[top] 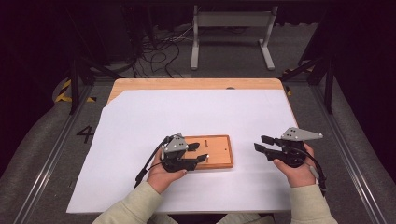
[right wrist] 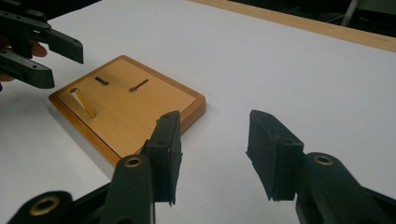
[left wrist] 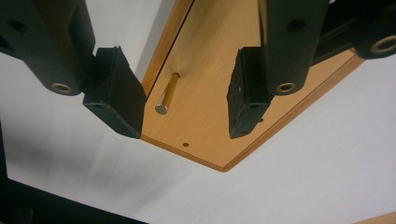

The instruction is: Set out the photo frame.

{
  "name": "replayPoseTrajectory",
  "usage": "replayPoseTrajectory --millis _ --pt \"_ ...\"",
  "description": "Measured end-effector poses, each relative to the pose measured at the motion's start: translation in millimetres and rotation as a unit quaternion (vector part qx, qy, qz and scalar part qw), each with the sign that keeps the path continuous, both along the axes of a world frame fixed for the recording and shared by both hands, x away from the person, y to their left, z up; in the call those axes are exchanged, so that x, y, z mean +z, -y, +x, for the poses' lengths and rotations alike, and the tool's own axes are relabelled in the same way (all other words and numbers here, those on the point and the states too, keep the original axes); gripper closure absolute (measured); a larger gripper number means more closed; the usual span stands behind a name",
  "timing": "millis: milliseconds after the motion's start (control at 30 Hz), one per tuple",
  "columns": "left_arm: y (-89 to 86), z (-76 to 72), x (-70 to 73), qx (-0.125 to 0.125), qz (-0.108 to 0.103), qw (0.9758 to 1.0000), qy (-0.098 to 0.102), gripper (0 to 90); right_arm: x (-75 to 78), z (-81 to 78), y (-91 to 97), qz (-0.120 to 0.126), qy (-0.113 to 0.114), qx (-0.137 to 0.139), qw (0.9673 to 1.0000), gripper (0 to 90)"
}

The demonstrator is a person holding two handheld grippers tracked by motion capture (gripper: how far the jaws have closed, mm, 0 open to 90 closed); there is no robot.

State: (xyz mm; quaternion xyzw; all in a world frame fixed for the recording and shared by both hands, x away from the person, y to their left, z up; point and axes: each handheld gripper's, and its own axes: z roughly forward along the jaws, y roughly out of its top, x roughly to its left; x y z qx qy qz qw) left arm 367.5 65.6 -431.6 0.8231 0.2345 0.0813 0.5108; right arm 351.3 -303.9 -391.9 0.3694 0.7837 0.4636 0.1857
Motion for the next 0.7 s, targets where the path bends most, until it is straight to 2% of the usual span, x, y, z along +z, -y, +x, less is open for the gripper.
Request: replayPoseTrajectory --millis 133,300,333,367,467,600,700 --pt "7.6 2.4 -6.9 -0.014 0.014 0.9998 -0.004 47.6 -1.0 -1.2 0.5 -0.003 -0.002 0.000 1.0000 54.8" --pt "13.0 6.2 -12.0 -0.026 0.018 0.9994 -0.011 49.9 -2.0 -3.8 3.6 -0.001 -0.004 -0.006 1.0000 54.8" --pt "14.7 8.2 -13.8 -0.033 0.025 0.9990 -0.017 51.2 -2.2 -4.5 4.1 -0.001 -0.005 -0.009 0.9999 54.8" --pt "14.7 8.2 -13.8 -0.033 0.025 0.9990 -0.017 57.6 -2.2 -4.5 4.1 -0.001 -0.005 -0.009 0.9999 54.8" --pt "18.5 12.8 -17.5 -0.045 0.031 0.9982 -0.026 62.0 -3.1 -6.2 6.1 -0.003 -0.007 -0.011 0.9999 54.8" --pt "21.8 15.4 -21.5 -0.062 0.038 0.9971 -0.022 64.7 -3.7 -8.4 7.6 -0.003 -0.008 -0.014 0.9999 54.6" --pt "23.9 14.5 -22.4 -0.070 0.041 0.9966 -0.014 71.5 -4.8 -8.8 9.5 -0.004 -0.010 -0.017 0.9998 54.5"
